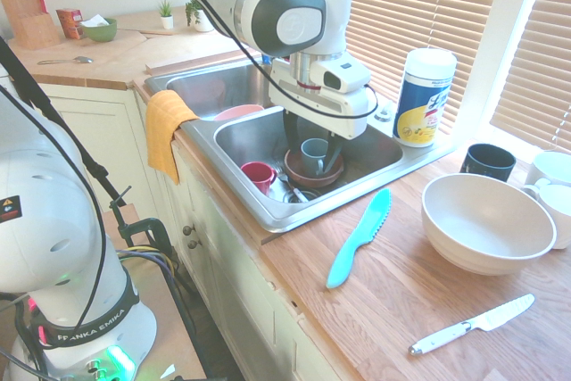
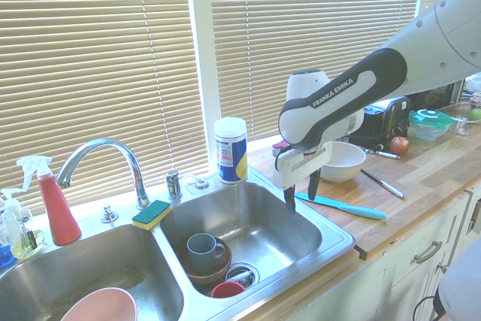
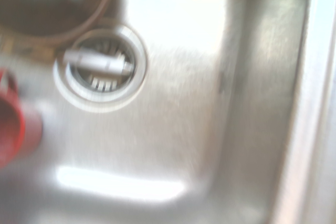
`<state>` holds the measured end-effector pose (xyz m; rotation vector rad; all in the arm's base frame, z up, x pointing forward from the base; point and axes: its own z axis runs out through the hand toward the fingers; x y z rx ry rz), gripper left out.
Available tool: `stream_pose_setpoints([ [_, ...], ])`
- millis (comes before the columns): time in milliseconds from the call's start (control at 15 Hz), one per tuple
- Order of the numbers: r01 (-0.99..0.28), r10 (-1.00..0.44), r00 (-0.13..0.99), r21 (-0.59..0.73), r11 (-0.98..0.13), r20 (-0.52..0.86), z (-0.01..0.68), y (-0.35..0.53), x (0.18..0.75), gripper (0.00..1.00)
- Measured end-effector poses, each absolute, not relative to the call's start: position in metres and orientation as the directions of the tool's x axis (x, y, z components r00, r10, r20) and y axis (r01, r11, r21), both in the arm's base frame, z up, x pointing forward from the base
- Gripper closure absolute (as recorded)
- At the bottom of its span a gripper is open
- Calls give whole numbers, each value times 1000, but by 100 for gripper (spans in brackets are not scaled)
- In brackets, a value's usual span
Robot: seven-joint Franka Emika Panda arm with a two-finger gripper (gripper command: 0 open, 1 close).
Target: Put the knife into the sink
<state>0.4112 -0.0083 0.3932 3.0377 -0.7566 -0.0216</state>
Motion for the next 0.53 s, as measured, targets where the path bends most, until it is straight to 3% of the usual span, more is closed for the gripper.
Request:
stream_pose_setpoints([
  [333, -177, -183, 981, 80, -981, -67, 395, -96, 380, 0],
  [533, -101, -112, 990, 122, -987, -83, 372, -136, 360, 0],
])
